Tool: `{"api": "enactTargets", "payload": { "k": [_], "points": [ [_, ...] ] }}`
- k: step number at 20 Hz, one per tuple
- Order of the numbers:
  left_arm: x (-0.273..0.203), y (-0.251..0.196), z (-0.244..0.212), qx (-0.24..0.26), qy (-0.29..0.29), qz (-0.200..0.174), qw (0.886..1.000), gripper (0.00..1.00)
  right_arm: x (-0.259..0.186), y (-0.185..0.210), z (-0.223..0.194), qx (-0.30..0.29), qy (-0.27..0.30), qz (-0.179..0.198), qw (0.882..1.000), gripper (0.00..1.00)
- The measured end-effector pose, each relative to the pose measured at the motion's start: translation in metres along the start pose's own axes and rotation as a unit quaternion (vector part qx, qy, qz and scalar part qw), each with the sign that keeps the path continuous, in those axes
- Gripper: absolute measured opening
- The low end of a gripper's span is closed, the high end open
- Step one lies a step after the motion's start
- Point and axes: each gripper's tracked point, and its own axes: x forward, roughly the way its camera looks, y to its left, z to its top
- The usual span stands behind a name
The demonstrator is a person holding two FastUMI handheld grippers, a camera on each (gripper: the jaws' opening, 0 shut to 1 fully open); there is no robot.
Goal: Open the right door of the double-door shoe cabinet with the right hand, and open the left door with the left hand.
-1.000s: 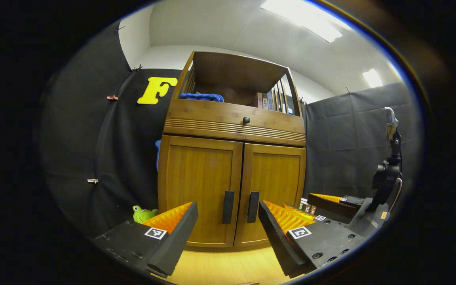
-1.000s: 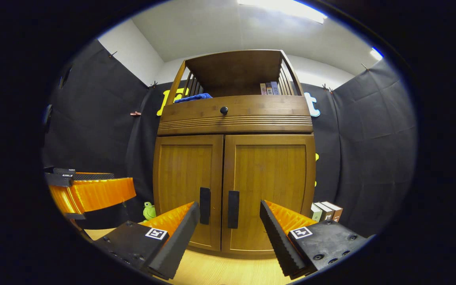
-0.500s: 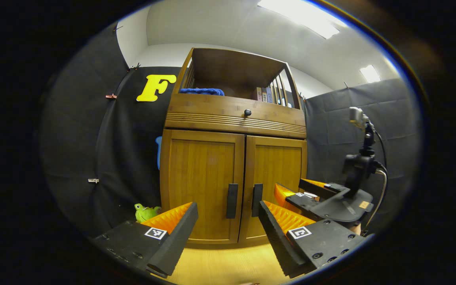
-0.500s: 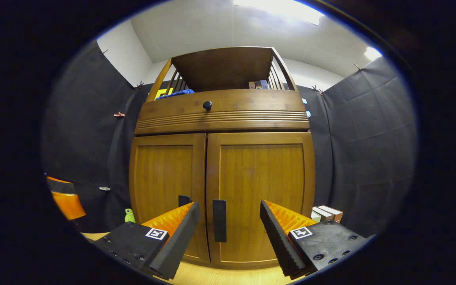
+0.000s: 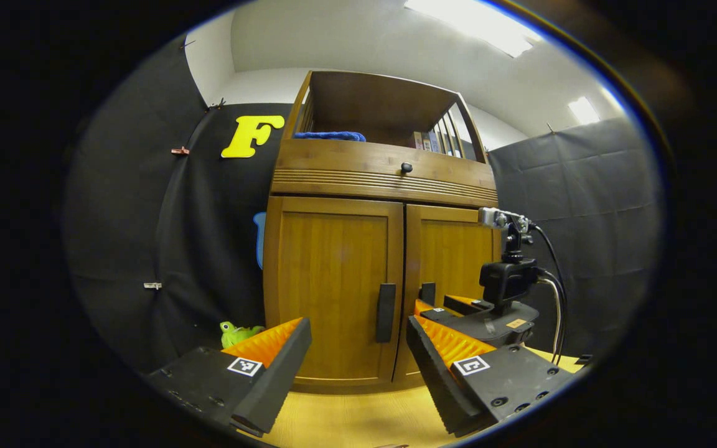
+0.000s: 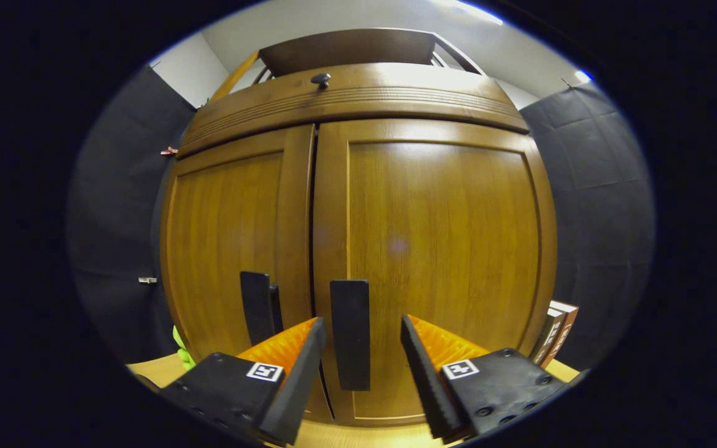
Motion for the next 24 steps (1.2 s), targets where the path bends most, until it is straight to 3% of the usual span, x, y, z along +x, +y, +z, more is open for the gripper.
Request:
{"api": "enactTargets", "payload": {
  "k": [1,4,5,6,8,11,13,14,17,19,20,21,22,24],
  "points": [
    [0.002,0.002,-0.001,0.0,0.001,0.001,1.0,0.95,0.001,0.001,-0.004,0.007,0.008,0.0,1.0,0.6],
    [0.006,0.009,-0.004,-0.003,0.003,0.008,1.0,0.95,0.01,0.009,-0.008,0.005,0.01,0.022,1.0,0.54],
    [0.008,0.01,-0.004,-0.006,0.002,0.009,1.0,0.96,-0.008,0.006,-0.008,-0.005,0.006,0.012,1.0,0.45],
    [0.01,0.01,-0.006,-0.009,0.003,0.009,1.0,0.95,0.01,0.006,-0.004,-0.019,0.005,0.009,1.0,0.35],
    [0.012,0.008,-0.007,-0.013,0.005,0.009,1.0,0.95,0.006,0.007,-0.005,-0.026,0.007,0.012,1.0,0.35],
    [0.017,0.004,-0.01,-0.015,0.008,0.01,1.0,0.95,-0.007,0.006,-0.006,-0.03,0.024,0.035,0.999,0.19],
    [0.022,-0.001,-0.01,-0.02,0.008,0.009,1.0,0.95,-0.032,0.004,-0.003,-0.036,0.023,0.056,0.998,0.14],
    [0.025,-0.006,-0.011,-0.024,0.008,0.006,1.0,0.95,-0.046,0.002,-0.001,-0.031,0.024,0.067,0.997,0.19],
    [0.032,-0.021,-0.011,-0.038,0.006,-0.005,0.999,0.93,-0.09,-0.012,0.007,-0.022,0.026,0.094,0.995,0.19],
    [0.036,-0.029,-0.011,-0.044,0.006,-0.01,0.999,0.92,-0.117,-0.026,0.013,-0.025,0.025,0.098,0.995,0.14],
    [0.038,-0.033,-0.012,-0.048,0.005,-0.012,0.999,0.92,-0.129,-0.033,0.016,-0.025,0.025,0.098,0.995,0.19],
    [0.04,-0.037,-0.012,-0.052,0.005,-0.014,0.999,0.92,-0.138,-0.04,0.017,-0.027,0.026,0.097,0.995,0.14],
    [0.043,-0.041,-0.012,-0.056,0.004,-0.017,0.998,0.92,-0.147,-0.047,0.019,-0.028,0.026,0.096,0.995,0.18],
    [0.048,-0.049,-0.012,-0.06,0.003,-0.023,0.998,0.92,-0.161,-0.061,0.024,-0.028,0.024,0.09,0.995,0.18]
  ]
}}
